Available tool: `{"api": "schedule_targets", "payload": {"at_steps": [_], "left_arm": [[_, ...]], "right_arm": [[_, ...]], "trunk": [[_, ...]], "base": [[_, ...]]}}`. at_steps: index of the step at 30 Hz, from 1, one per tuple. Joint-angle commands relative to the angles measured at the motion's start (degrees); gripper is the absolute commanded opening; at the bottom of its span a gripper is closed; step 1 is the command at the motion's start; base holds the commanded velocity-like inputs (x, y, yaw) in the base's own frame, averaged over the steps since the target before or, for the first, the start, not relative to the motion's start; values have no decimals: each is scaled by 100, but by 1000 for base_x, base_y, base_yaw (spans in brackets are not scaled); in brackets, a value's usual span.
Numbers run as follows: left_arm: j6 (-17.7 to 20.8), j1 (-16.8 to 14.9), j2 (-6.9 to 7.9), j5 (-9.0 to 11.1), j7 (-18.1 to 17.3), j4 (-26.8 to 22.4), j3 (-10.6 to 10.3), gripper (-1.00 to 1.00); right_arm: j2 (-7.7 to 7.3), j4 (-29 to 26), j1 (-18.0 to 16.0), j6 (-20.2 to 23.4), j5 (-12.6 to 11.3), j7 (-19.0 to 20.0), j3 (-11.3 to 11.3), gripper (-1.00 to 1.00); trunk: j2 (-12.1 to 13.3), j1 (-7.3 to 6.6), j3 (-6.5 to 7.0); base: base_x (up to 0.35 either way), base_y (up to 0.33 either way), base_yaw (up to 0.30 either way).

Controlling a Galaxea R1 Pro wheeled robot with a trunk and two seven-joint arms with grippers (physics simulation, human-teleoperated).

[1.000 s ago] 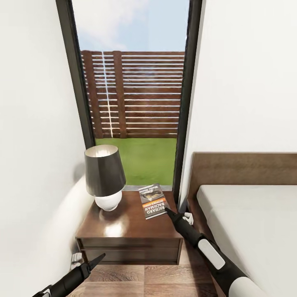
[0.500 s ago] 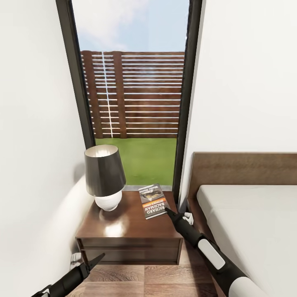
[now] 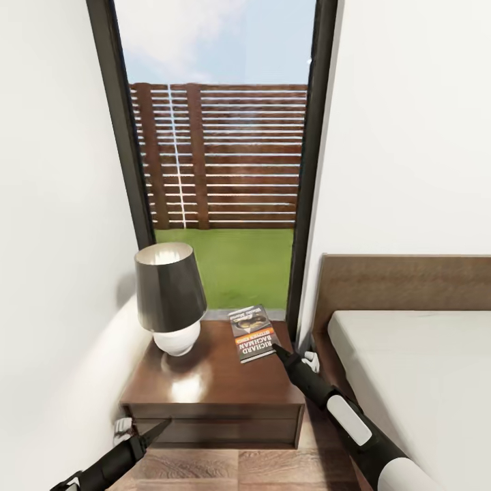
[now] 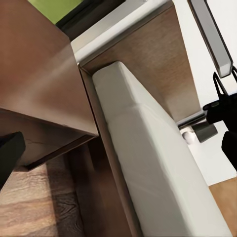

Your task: In the bedroom, move the book from the bed onto either nightstand, and place the two sandals side by side next to the bed.

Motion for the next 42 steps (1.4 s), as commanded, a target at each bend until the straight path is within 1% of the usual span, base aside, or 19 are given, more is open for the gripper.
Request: {"api": "schedule_targets", "payload": {"at_steps": [1,11,27,42], "left_arm": [[-19,-3,1,-41,-12,4,45,100],[-17,-2,4,-41,-8,4,46,100],[-17,-1,-4,-44,0,4,46,100],[-17,-2,-5,-39,10,4,45,100]], "right_arm": [[-6,0,-5,24,-65,7,17,-100],[-5,0,-5,26,-73,10,2,-100],[-4,0,-5,25,-64,7,-5,-100],[3,3,-5,25,-49,-1,-8,-100]], "trunk": [[-3,2,-6],[-3,2,-6],[-3,2,-6],[-3,2,-6]], "base": [[239,0,0],[240,0,0],[162,0,0],[32,0,0]]}}
